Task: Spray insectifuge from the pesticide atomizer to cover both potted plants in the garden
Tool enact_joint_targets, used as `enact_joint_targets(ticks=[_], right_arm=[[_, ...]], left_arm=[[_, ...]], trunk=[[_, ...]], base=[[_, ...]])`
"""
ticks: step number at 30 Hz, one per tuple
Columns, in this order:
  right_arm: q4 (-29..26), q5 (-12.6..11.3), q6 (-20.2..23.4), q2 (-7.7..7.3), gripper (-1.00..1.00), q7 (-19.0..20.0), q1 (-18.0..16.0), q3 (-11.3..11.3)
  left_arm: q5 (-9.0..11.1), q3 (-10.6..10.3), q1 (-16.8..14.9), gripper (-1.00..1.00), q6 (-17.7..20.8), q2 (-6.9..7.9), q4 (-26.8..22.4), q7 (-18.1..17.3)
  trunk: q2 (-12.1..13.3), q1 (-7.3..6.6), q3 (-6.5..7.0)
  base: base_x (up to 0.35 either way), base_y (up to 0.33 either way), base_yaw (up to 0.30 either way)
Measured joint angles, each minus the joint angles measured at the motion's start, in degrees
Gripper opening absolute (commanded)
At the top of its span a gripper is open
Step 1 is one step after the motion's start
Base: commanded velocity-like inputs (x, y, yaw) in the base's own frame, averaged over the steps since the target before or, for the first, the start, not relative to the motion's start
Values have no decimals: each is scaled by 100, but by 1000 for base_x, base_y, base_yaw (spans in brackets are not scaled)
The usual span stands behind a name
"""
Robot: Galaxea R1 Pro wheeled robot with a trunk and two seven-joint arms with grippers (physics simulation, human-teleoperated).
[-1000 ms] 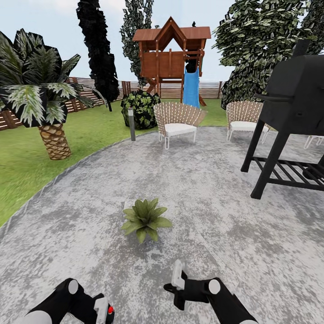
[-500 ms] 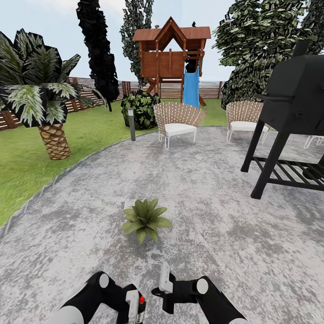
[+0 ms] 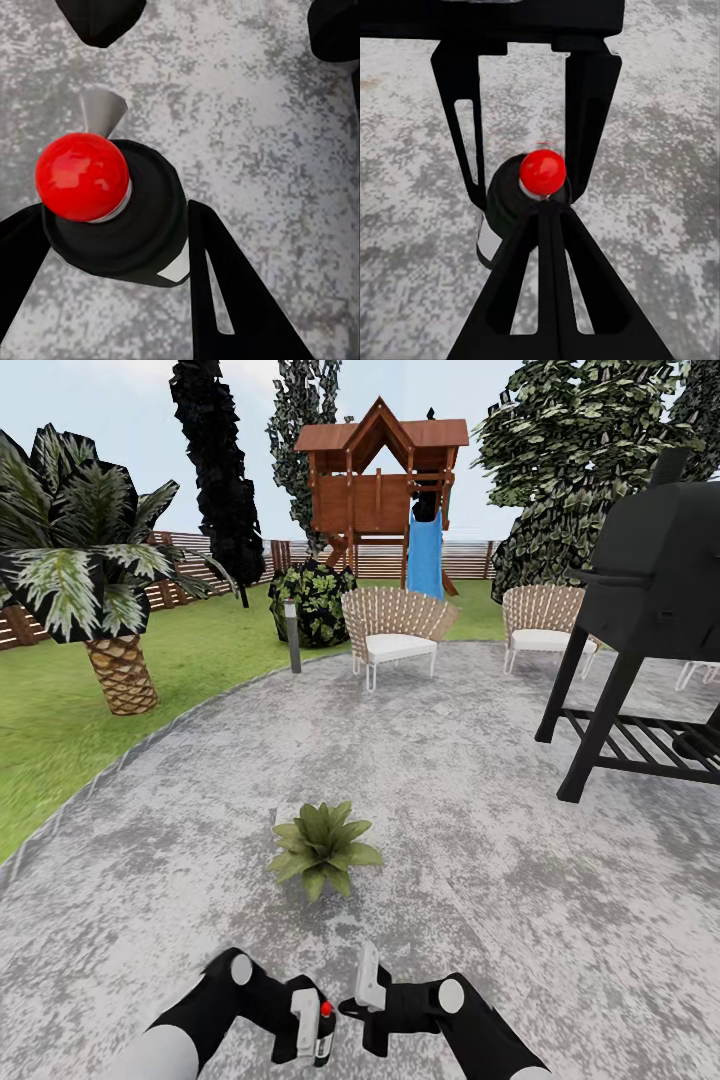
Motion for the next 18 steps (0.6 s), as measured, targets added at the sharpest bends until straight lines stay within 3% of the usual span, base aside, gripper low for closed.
enact_joint_targets(ticks=[18], right_arm=[[-9, 7, -8, -5, -100, -8, 0, 0]], left_arm=[[-8, -6, 0, -100, -17, -102, 9, -106]], trunk=[[0, 0, 0]], base=[[0, 0, 0]])
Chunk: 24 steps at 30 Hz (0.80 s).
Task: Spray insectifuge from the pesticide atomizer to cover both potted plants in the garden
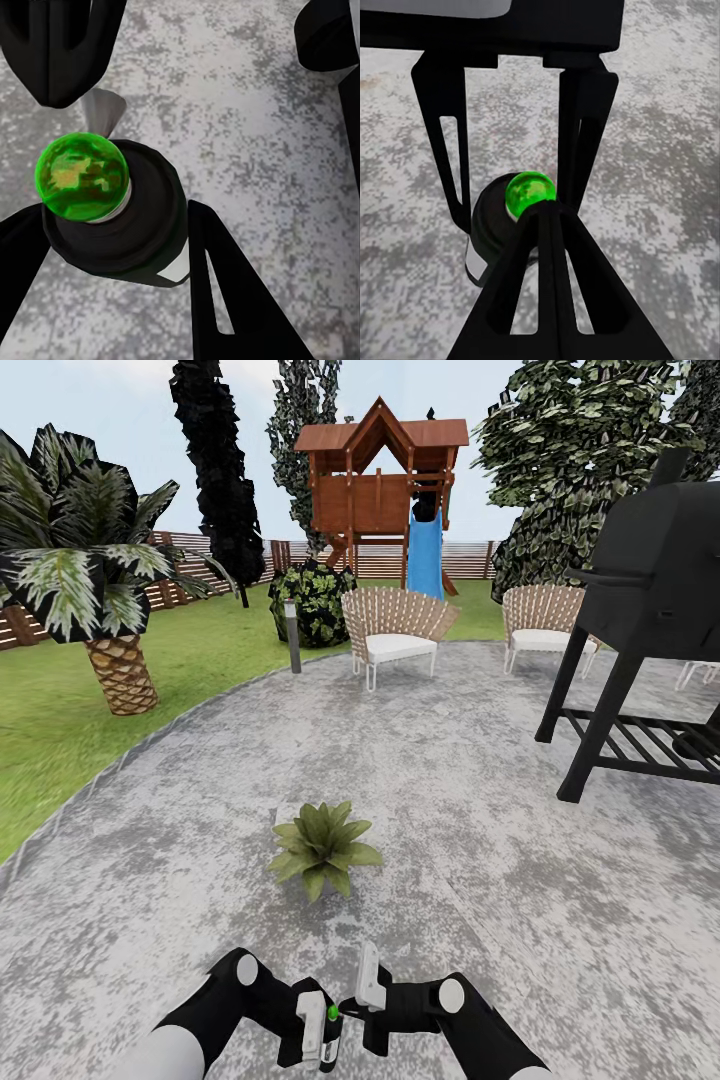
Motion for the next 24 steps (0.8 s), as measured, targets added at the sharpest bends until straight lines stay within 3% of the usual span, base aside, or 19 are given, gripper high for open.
enact_joint_targets(ticks=[5, 12, 19, 23, 24], right_arm=[[0, 2, 0, -4, -100, 0, 0, 0], [0, 2, -1, -4, -100, 0, 0, -8], [6, 10, -1, -10, -100, -3, 0, -8], [11, 11, -1, -19, -100, -8, 0, -8], [15, 11, -1, -20, 100, -8, 0, -8]], left_arm=[[0, 0, 0, -100, 5, 9, 0, 0], [-55, -12, 5, -100, 11, 136, 50, 0], [-72, -13, 67, -100, 15, 765, 86, 8], [-70, -10, 89, -100, 25, 995, 89, 27], [-70, -10, 92, -100, 29, 1058, 90, 38]], trunk=[[0, 0, 0], [0, 0, 0], [0, 0, 0], [0, 0, 0], [0, 0, 0]], base=[[0, 0, 0], [0, 0, 0], [0, 0, 0], [0, 0, 0], [0, 0, 0]])
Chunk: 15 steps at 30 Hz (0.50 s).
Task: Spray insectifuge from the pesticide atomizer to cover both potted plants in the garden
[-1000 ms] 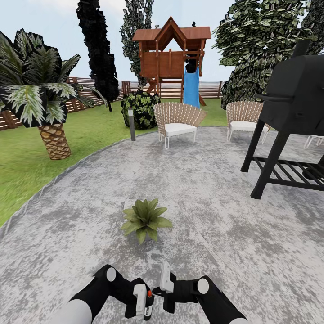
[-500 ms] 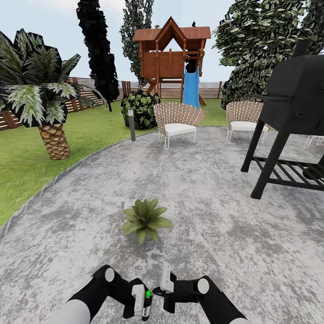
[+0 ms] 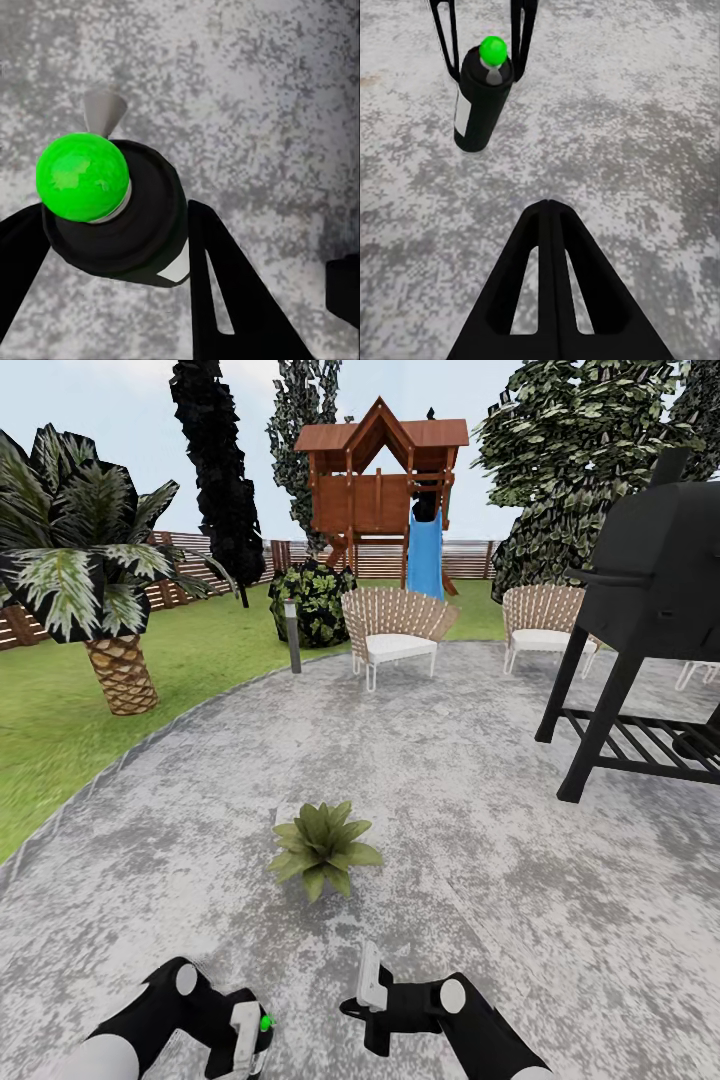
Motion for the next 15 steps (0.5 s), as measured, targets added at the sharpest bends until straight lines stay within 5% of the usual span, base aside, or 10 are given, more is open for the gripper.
enact_joint_targets(ticks=[3, 8, 12, 15], right_arm=[[9, -1, -5, -7, 100, -2, 0, -12], [10, -4, 9, -21, 100, -90, 0, -33], [56, -4, 16, -179, 100, -675, 0, -28], [216, -24, 15, -448, 100, -1287, 6, -23]], left_arm=[[13, 31, 4, -100, 10, 229, 4, 21], [51, 67, 11, -100, 48, 352, -6, 162], [155, 160, 13, -100, 99, 378, 4, 933], [259, 583, 14, -100, 114, 365, 10, 1708]], trunk=[[0, 0, 0], [0, 0, 0], [0, 0, 0], [0, 0, 0]], base=[[0, 0, 0], [0, 0, 0], [0, 0, 0], [0, 0, 0]])
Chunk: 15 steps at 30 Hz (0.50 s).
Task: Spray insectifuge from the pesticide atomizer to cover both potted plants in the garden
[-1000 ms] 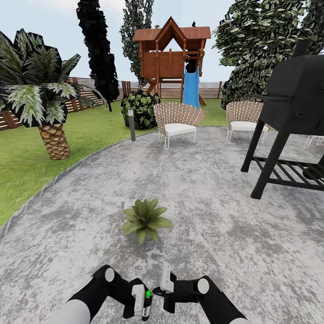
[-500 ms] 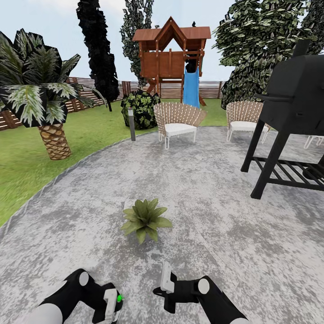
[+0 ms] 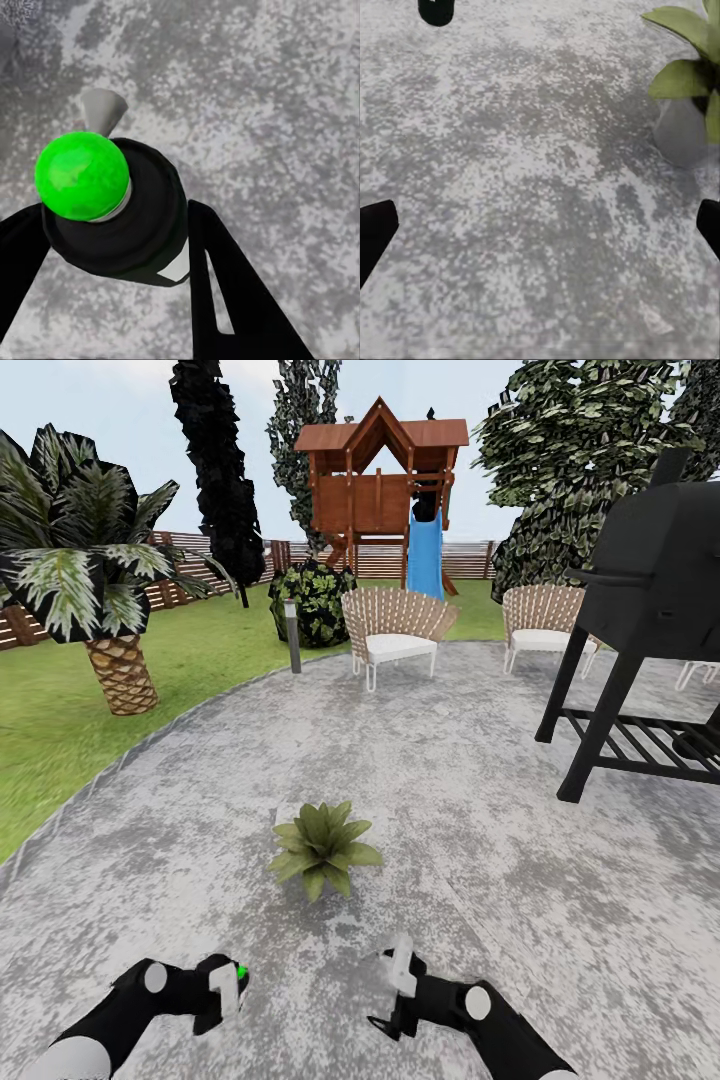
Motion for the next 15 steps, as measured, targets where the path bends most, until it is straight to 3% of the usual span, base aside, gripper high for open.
enact_joint_targets(ticks=[3, 4, 5, 7, 8, 9, 11, 14, 15], right_arm=[[543, -20, -13, -204, 100, -724, 4, -4], [1242, -14, -33, -376, 100, -1961, 5, -16], [1571, 0, -44, -423, 100, -2539, 5, -22], [2104, -69, -52, -451, 100, -3570, 5, -49], [2234, -149, -53, -451, 100, -3797, 5, -49], [2563, -427, -61, -447, 100, -4411, 9, -54], [2847, -910, -79, -441, 100, -5153, 12, -56], [2990, -1974, -95, -447, 100, -5618, 19, -56], [3013, -2537, -103, -451, 100, -5688, 21, -58]], left_arm=[[113, 751, 1, -100, 0, -38, -1, 495], [252, 1580, -1, -100, 15, -55, -8, 655], [287, 1887, -2, -100, 2, -60, -6, 682], [341, 2324, -3, -100, 2, -67, -12, 708], [350, 2416, -3, -100, 1, -68, -12, 712], [369, 2646, -3, -100, 4, -71, -12, 720], [380, 2861, -8, -100, 52, -108, -8, 754], [377, 2974, -11, -100, 616, -240, -13, 931], [371, 2976, -14, -100, 1063, -295, -15, 1030]], trunk=[[0, 0, 0], [0, 0, 0], [0, 0, -1], [0, 0, -1], [0, 0, -1], [0, 0, -1], [0, 0, 0], [0, 0, 0], [0, 0, 0]], base=[[0, 0, 0], [0, 0, 0], [0, 0, 0], [0, 0, 0], [0, 0, 0], [0, 0, 0], [0, 0, 0], [0, 0, 0], [0, 0, 0]])
